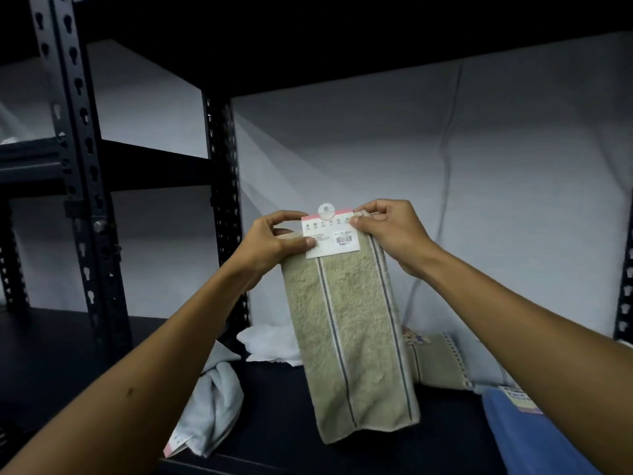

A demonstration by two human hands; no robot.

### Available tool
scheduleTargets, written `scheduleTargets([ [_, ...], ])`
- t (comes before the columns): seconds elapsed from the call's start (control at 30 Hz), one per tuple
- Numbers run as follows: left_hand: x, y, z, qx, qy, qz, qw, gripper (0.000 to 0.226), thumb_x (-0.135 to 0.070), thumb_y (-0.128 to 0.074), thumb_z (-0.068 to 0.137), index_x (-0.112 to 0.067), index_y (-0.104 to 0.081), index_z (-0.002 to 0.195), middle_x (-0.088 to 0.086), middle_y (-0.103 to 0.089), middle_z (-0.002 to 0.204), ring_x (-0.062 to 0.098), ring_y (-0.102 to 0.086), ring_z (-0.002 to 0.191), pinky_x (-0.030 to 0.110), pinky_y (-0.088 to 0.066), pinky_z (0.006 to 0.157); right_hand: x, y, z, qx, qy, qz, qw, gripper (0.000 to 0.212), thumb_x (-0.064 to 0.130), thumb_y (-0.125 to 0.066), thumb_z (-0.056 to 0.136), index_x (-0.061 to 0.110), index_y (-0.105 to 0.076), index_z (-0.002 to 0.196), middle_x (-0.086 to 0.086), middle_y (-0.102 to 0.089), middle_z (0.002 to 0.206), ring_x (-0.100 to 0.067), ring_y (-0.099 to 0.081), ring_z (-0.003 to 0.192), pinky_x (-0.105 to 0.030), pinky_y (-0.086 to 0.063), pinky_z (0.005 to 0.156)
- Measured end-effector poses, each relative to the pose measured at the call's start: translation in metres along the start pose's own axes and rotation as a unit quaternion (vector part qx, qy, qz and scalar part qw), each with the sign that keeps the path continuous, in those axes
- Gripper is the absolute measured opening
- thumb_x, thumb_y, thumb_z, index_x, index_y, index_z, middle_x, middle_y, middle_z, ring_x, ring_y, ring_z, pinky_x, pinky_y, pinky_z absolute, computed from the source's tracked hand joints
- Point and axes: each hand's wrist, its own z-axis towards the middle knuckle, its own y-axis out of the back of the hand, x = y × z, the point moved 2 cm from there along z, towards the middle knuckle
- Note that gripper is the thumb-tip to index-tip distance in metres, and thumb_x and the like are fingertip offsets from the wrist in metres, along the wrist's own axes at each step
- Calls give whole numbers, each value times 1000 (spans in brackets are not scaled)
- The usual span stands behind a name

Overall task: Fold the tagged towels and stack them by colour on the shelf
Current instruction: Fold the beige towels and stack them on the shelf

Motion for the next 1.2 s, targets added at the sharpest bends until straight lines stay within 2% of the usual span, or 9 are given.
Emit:
scheduleTargets([
  [0.23, 17, -25, -4, -211, -146, 295, 921, 6, -21, -69, 87, -21, -69, 94, 3, -60, 100, 22, -58, 98, 42, -53, 86, -14, -11, -6, -113, 7, 63, 992, 17, 4, -72, 85, 18, -65, 90, -10, -75, 87, -19, -74, 78, -31, -59, 66],
  [0.37, 11, -50, -18, -251, -197, 419, 850, 20, -19, -62, 89, -21, -71, 107, 2, -54, 99, 22, -48, 99, 37, -41, 81, -18, -19, -9, -210, 41, 13, 977, 15, 10, -74, 85, 20, -65, 92, -8, -74, 91, -15, -73, 75, -20, -52, 52],
  [0.5, 10, -65, -18, -114, -157, 193, 962, 35, -31, -55, 95, -28, -59, 130, -1, -64, 102, 14, -64, 89, 39, -55, 82, -22, -28, -8, -140, -7, 102, 985, 20, 30, -70, 90, 20, -62, 106, -9, -74, 95, -21, -73, 87, -36, -60, 80],
  [0.57, 13, -67, -17, -81, -104, 100, 986, 47, -36, -56, 98, -29, -45, 143, -4, -64, 116, 8, -65, 97, 34, -55, 88, -22, -32, -12, -72, -44, 175, 981, 28, 38, -53, 100, 14, -60, 112, -13, -74, 96, -22, -73, 88, -36, -60, 77],
  [0.67, 21, -67, -16, -92, -102, 74, 988, 62, -25, -64, 95, -30, -34, 149, -10, -59, 128, 4, -60, 112, 28, -49, 100, -26, -32, -17, -25, -84, 229, 969, 43, 45, -33, 105, 12, -56, 120, -17, -74, 98, -24, -74, 88, -31, -58, 71],
  [0.73, 27, -61, -15, -106, -105, 14, 989, 66, -7, -60, 94, -44, -35, 142, 2, -71, 113, 18, -69, 100, 39, -55, 93, -28, -30, -18, -28, -80, 233, 969, 41, 42, -30, 106, 13, -56, 118, -17, -74, 97, -24, -73, 84, -31, -57, 71],
  [0.9, 23, -48, -13, -95, -102, -70, 988, 47, 10, -52, 94, -33, -62, 112, 10, -73, 98, 24, -71, 86, 31, -60, 73, -28, -10, -16, -42, -2, 96, 994, 15, 13, -53, 100, 9, -66, 105, -2, -69, 98, 0, -66, 77, -12, -50, 62],
  [1.0, 22, -43, -7, -82, -73, -105, 988, 31, 9, -53, 94, -14, -73, 91, 2, -71, 106, 16, -68, 94, 22, -56, 73, -33, -3, -14, 36, -6, 89, 995, 13, 4, -68, 87, 15, -71, 94, 0, -71, 97, -14, -67, 92, -26, -56, 81],
  [1.2, 29, -38, -7, -30, -57, -141, 988, 24, 5, -63, 89, -14, -75, 97, 3, -70, 116, 18, -69, 100, 28, -57, 81, -30, -4, -14, 63, -21, 102, 993, 31, -14, -66, 81, 14, -75, 91, -12, -70, 106, -20, -70, 85, -36, -60, 77],
])
